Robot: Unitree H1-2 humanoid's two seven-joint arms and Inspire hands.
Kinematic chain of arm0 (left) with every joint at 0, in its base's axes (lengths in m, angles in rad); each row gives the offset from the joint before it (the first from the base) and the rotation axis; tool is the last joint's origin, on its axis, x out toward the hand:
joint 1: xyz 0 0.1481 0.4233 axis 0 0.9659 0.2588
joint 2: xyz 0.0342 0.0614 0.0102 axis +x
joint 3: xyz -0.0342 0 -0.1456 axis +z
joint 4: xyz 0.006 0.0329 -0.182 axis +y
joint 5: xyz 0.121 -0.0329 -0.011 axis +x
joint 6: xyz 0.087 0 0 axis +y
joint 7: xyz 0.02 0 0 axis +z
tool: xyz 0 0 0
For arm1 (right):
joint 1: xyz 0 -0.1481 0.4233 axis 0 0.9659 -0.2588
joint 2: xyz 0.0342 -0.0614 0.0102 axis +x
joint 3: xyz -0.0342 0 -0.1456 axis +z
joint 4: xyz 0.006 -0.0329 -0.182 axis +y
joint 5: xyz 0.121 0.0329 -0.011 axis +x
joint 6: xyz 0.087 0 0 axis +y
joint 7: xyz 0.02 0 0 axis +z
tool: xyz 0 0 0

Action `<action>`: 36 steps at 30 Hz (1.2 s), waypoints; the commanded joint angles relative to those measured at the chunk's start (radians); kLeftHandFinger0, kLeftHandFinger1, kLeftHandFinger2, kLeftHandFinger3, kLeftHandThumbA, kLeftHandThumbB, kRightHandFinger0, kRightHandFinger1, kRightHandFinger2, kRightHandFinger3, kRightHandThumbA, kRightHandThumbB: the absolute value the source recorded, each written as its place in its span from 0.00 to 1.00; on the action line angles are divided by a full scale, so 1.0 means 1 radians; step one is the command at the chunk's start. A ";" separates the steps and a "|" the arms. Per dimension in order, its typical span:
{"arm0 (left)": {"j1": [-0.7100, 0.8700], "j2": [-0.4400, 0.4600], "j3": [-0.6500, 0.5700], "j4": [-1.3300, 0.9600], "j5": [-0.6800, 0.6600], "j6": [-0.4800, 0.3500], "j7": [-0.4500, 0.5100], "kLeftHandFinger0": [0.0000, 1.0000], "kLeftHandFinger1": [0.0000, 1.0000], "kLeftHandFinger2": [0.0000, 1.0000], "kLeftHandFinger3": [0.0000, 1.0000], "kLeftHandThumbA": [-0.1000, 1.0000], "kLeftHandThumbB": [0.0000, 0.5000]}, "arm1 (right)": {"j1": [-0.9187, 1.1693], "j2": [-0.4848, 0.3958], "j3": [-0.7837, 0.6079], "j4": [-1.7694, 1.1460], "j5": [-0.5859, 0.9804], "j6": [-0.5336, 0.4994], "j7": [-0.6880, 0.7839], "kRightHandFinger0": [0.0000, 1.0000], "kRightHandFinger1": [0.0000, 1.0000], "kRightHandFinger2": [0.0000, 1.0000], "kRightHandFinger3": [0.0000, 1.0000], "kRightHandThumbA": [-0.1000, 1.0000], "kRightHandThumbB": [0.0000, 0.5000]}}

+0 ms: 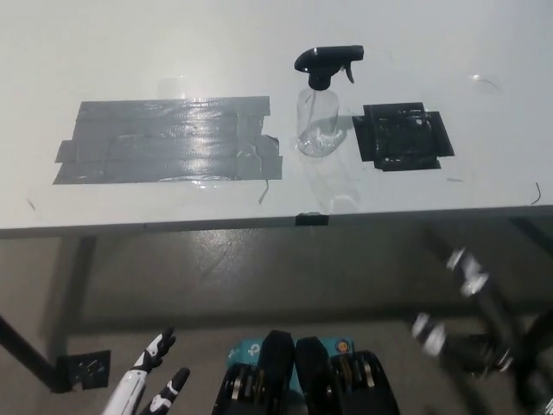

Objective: The robot grabs the black lid of the spray bottle on the desk and places it on the black area of the desk

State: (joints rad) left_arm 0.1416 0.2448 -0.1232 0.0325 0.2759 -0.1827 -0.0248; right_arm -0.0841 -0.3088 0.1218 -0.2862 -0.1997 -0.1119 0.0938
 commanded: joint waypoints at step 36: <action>-0.067 0.012 0.015 -0.061 0.001 0.003 -0.013 1.00 1.00 1.00 1.00 0.92 0.37 | -1.591 0.080 0.402 1.415 -0.149 0.256 0.486 1.00 1.00 1.00 1.00 0.68 1.00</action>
State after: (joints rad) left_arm 0.0986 0.2437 -0.1193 0.0327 0.2775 -0.1760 -0.0268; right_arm -1.3985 -0.2700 0.4218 0.9666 -0.2249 0.1840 0.4399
